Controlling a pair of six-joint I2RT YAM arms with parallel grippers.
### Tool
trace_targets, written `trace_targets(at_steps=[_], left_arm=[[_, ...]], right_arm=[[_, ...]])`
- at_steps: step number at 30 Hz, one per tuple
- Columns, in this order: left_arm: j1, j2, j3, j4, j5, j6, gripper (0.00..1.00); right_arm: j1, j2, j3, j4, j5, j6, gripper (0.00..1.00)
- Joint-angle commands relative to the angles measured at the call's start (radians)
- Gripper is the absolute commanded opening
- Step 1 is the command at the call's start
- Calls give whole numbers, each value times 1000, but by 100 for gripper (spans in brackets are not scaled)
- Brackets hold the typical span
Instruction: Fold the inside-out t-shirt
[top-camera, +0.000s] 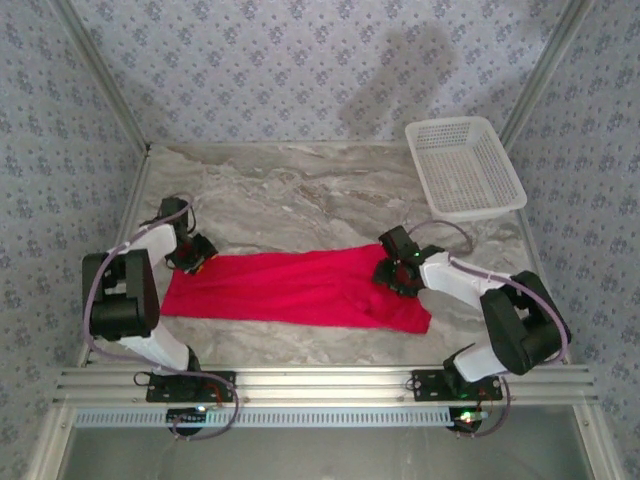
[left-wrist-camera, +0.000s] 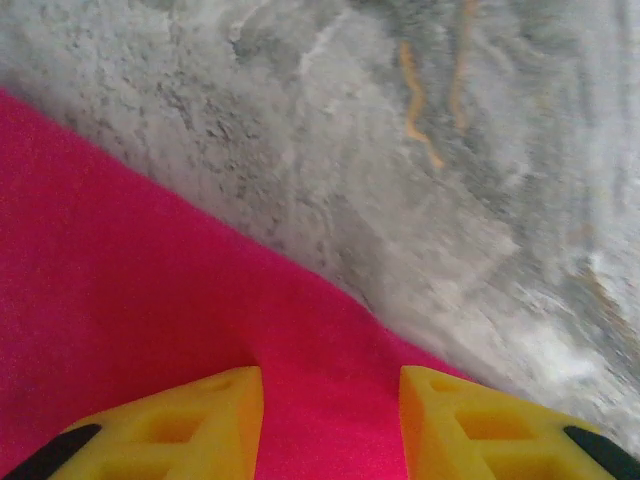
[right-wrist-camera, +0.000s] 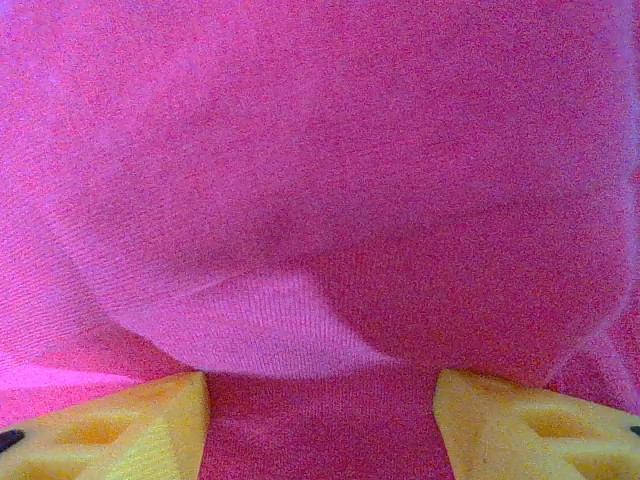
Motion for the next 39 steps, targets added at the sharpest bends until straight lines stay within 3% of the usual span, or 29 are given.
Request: trace_targets(at_steps=[1,4,7,10,15,21,25,34,37,39], left_arm=[[-9,0,4,34,56,-7,40],[-29,-63,38,-19,10,8,43],[-29,-132,58,-59,-37,26,44],[-24,-179,56,-72,-59,34,45],[-18,-191,57,-79,-49,43,45],[-7,-196,48,-85,-44,49,45],[9,-209,33,-88,-42,56,45],[36,-203,0,-68,-17,55,46],[35,-171,-14,-22,12,33,46],[28,-141,-24,23,35,10,46]], right_arm=[[-46,22,51,-68,-18,-91,64],[-42,-35,109,-180,5,-130,67],[-54,-78,120,-272,16,-156,81],[-83,-74,116,-297,37,-179,88],[-112,-5,139,-305,37,-228,94],[-119,104,139,-267,64,-241,94],[-117,172,131,-207,50,-247,82],[-132,174,118,-220,3,-261,25],[-157,114,100,-244,11,-255,13],[-178,56,90,-263,26,-256,10]])
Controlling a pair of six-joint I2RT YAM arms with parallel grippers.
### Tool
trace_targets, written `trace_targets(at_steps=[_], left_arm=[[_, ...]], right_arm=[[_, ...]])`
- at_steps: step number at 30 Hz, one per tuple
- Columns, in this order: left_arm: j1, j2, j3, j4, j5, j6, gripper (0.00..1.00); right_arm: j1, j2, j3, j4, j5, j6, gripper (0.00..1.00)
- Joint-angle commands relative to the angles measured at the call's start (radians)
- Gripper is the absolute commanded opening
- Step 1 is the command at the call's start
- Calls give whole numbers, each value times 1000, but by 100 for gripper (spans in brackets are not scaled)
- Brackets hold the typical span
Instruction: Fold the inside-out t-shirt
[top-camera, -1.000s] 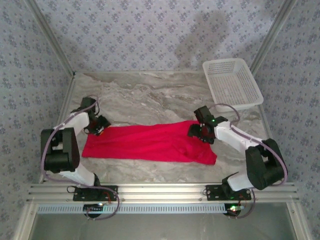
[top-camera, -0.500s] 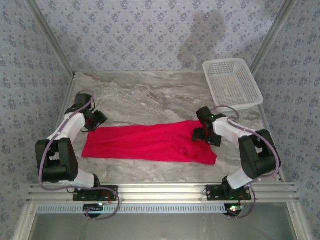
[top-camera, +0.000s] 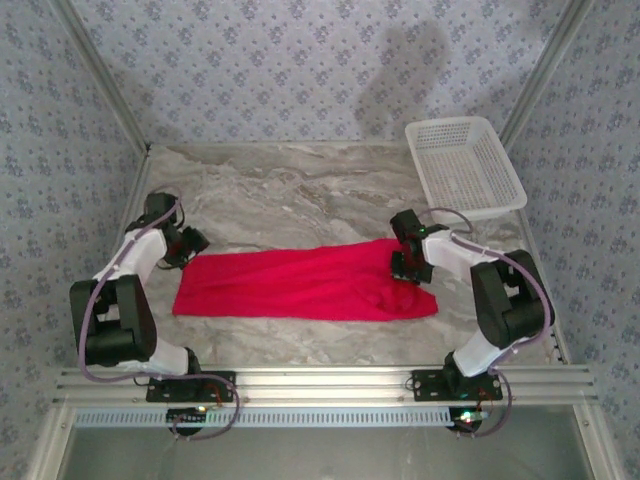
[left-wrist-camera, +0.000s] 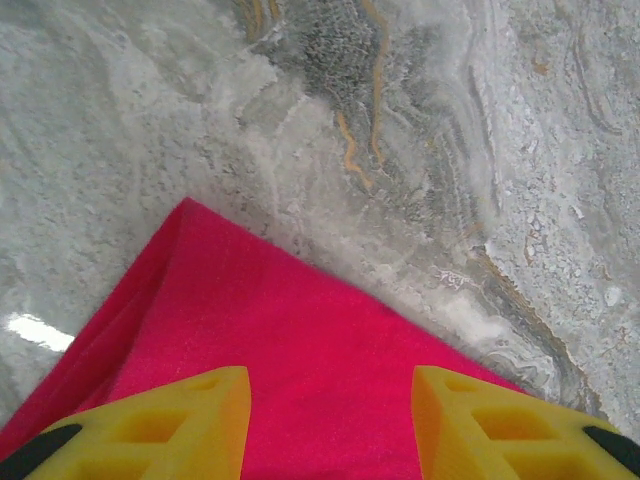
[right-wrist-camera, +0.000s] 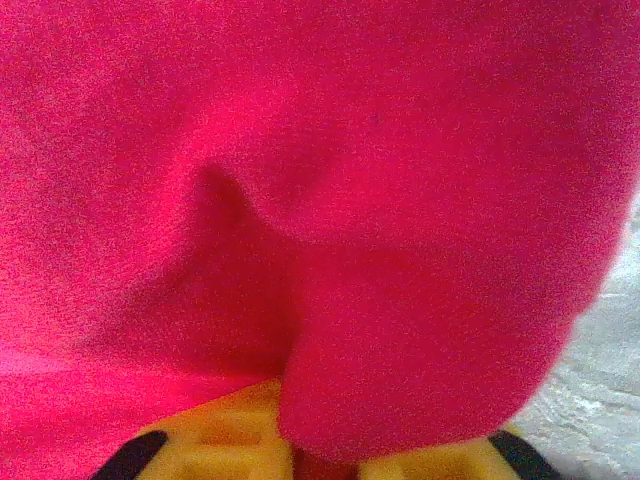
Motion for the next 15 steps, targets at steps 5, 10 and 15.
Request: trace_targets(at_steps=[5,10,15], left_arm=[[-66,142,12,115,54,-51,46],[-94,186,63,95,64,-46,46],[-80,102,100,33,57,-36,46]], right_arm=[[-86,-207,-62,-101,36,-22,1],[-106,-313,-30,-168,44,-59,0],[-60,-402,67,-244,54,-40,0]])
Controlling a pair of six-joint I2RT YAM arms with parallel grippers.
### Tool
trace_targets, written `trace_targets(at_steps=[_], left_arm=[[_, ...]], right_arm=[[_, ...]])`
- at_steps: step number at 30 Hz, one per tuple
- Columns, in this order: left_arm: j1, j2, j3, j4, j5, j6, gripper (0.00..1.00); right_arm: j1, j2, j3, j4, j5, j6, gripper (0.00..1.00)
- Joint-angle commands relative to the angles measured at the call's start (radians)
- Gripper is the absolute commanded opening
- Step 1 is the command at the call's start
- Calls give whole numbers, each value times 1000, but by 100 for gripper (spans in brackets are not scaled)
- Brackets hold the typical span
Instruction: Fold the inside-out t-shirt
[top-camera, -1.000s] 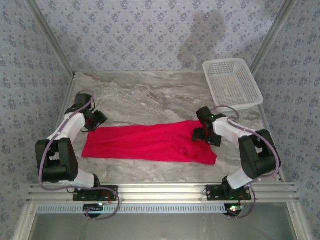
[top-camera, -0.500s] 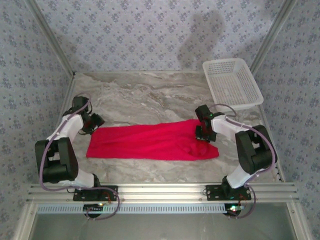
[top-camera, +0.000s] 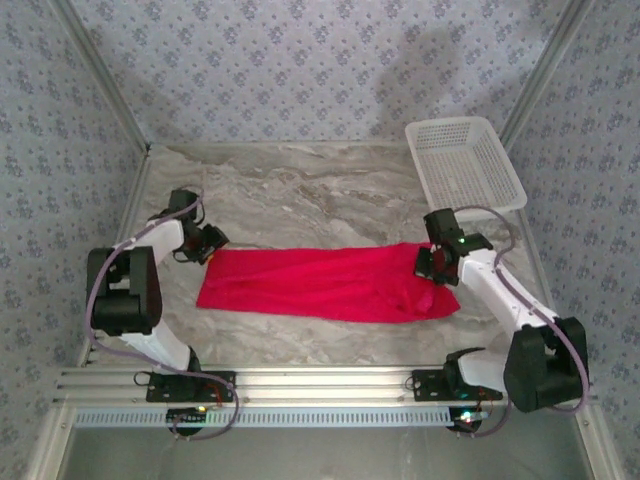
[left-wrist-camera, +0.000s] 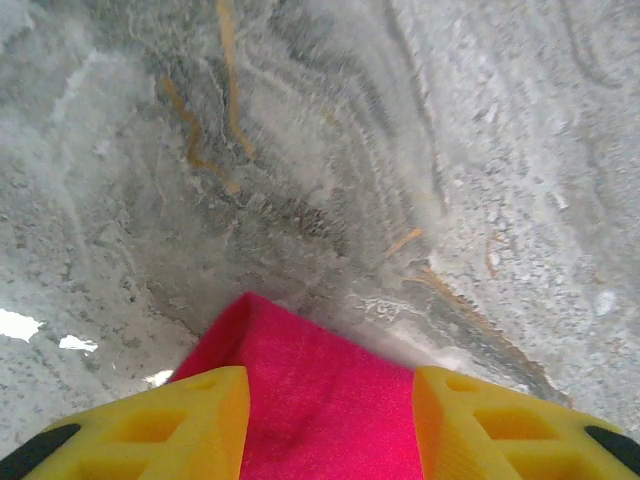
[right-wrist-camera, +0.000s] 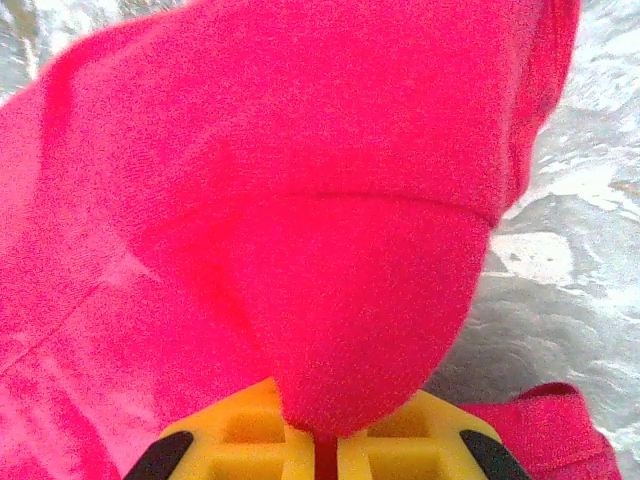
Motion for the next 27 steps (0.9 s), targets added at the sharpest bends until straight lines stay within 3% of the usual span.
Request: trace_targets(at_steps=[1,6,12,19,27], left_arm=[[22,-83,51,-68,8,4,46],[103,-139,61,-103,66,-7,46],[166,-165,47,-105,118,-15,46],[244,-182,28,-97,166,-27,47],[323,-182,-1,-80,204,-34,47]], right_arm=[[51,-64,98,-87,26,16,0],[222,-64,234,-122,75,117,0],[460,66,435,-126,172,203,0],[698,381,767,-101,197,189,0],[808,784,1182,-120,113,126,0]])
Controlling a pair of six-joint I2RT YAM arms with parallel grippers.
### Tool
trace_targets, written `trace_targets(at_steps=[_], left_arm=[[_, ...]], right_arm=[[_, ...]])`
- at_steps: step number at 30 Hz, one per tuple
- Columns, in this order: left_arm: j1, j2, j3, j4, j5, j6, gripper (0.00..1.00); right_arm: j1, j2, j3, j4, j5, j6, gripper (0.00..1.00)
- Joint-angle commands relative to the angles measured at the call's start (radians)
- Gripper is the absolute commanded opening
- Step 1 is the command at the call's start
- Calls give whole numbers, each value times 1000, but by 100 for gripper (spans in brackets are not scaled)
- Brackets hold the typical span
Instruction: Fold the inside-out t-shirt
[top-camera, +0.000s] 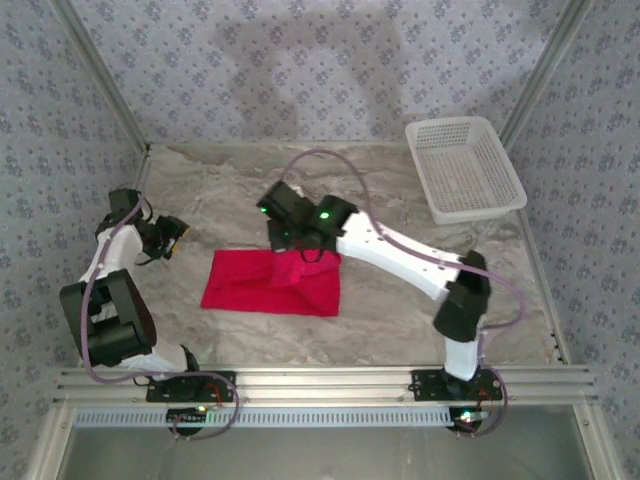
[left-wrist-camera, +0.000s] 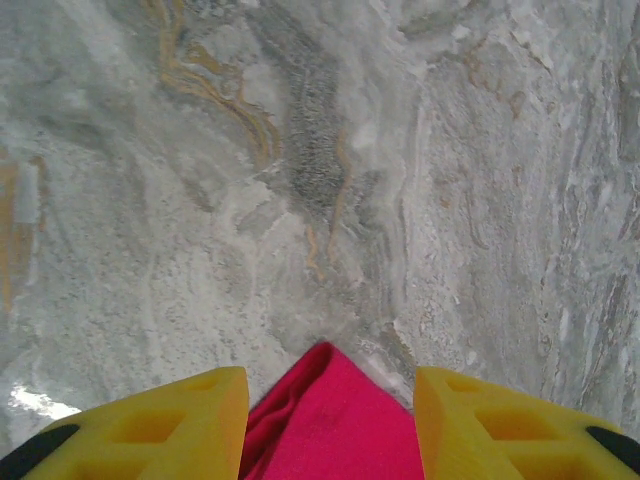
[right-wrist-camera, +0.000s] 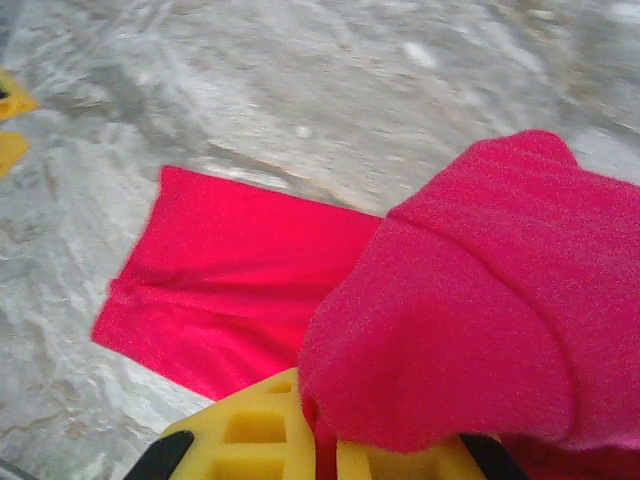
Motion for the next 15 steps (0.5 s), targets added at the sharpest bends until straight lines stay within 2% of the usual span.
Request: trace_targets(at_steps=[1,7,9,12,15], left_arm=[[19,-23,-22,-3,42,-11,47],[61,-29,-40,-1,55,-5,47],[75,-31,-45,0,58,-5,47],[87,-35,-47,-1,60,-2,47],[87,-48,-50,1,58,-1,47]], right_arm=[[22,136,168,-35,-43,-32,0],[63,384,426,-69,-146,-29,2],[69,449,497,-82,-188,-10,21],[81,484,572,-110,-249,11,46],[104,413,566,-170,-210,-6,52]])
